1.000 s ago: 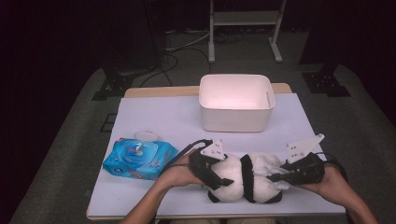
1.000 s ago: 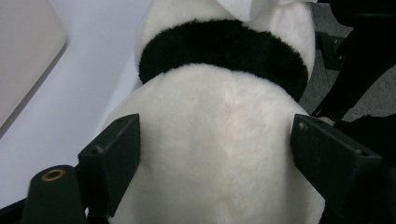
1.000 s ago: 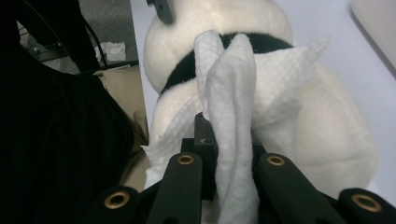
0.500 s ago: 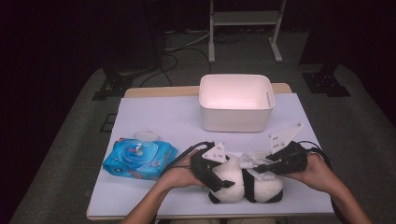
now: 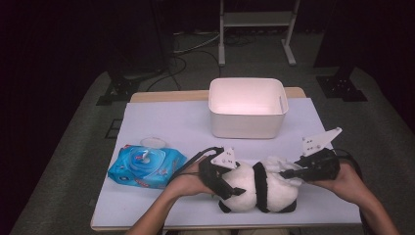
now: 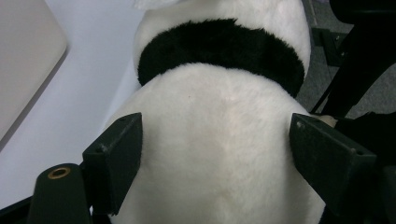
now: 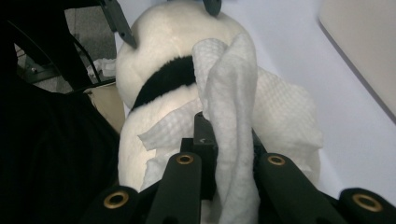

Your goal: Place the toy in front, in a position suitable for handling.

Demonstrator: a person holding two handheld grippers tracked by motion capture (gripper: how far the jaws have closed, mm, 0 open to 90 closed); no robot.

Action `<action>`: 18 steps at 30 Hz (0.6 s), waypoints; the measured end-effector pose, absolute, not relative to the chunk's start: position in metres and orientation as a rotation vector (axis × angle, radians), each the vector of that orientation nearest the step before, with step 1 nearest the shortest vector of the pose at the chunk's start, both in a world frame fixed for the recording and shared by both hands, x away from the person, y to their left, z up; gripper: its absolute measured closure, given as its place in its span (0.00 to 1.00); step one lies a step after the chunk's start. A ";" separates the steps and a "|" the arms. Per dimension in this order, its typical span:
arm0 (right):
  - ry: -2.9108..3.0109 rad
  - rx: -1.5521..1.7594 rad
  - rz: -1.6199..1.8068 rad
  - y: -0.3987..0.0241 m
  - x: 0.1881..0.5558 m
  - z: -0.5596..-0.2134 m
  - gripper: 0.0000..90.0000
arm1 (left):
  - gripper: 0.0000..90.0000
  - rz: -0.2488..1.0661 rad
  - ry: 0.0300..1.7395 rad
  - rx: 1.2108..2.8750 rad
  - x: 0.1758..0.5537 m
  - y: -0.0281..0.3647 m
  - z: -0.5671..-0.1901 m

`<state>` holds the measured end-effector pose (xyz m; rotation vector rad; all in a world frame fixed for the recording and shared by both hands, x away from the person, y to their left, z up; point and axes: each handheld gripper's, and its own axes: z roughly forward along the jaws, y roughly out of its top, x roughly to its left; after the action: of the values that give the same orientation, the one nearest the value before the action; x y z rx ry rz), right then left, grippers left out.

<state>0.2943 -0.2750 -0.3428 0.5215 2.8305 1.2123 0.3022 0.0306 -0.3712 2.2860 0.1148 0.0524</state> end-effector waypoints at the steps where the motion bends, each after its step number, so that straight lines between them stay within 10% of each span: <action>1: 2.829 0.532 1.219 -0.278 0.292 -0.344 0.92 | 0.21 0.051 0.114 2.290 0.303 0.031 -0.371; 18: 2.869 0.469 1.163 -0.270 0.283 -0.338 0.92 | 0.24 0.055 0.067 2.316 0.298 0.026 -0.374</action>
<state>0.2825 -0.2704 -0.3375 0.4692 2.8692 1.1632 0.2980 0.0264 -0.3737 2.3161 0.0674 0.0548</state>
